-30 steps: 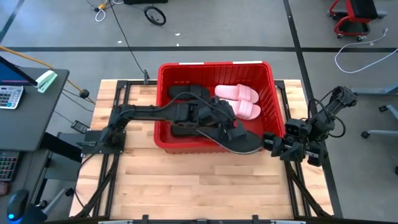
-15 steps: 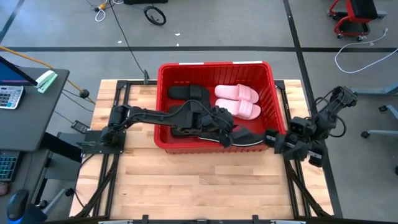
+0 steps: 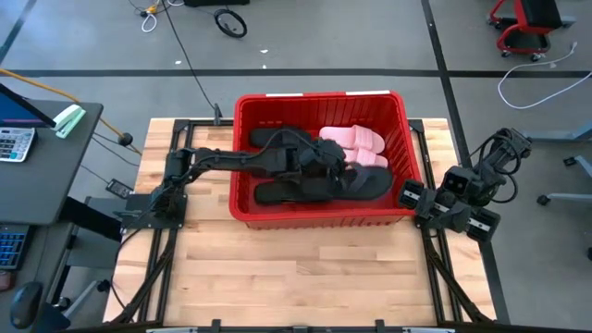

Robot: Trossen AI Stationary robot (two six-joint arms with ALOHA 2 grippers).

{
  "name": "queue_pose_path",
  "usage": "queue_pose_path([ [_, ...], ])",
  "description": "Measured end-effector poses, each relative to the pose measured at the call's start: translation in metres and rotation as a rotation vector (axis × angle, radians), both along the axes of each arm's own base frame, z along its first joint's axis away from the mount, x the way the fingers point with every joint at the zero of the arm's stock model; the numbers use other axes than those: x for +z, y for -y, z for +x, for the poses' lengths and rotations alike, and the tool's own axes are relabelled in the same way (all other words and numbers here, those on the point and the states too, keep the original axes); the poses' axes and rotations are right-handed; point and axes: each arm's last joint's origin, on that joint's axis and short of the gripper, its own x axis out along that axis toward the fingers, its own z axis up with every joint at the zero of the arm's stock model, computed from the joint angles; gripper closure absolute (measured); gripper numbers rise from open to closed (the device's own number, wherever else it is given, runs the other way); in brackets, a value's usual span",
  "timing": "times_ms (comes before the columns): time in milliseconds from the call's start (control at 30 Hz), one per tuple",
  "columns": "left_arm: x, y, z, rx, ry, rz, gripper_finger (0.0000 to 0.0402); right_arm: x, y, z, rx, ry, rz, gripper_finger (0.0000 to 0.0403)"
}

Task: Pick and place slides into bin
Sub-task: Put the black slipper into the red bin and align it with the other black slipper

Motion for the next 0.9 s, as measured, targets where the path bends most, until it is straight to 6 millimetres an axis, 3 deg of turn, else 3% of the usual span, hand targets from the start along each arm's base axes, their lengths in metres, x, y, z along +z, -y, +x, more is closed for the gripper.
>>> queue_pose_path([
  [267,-0.006,-0.022,0.001,0.052,-0.009,0.003,0.0395,0.0,0.0,0.0,-0.005,-0.001,-0.008,0.027],
  [600,-0.066,-0.005,0.027,0.076,-0.03,-0.064,0.0397,-0.001,0.0,0.0,-0.006,-0.006,-0.014,0.027],
  [900,-0.083,-0.002,0.035,0.083,-0.003,-0.08,0.0396,-0.003,-0.002,0.002,-0.004,-0.032,-0.034,0.027],
])
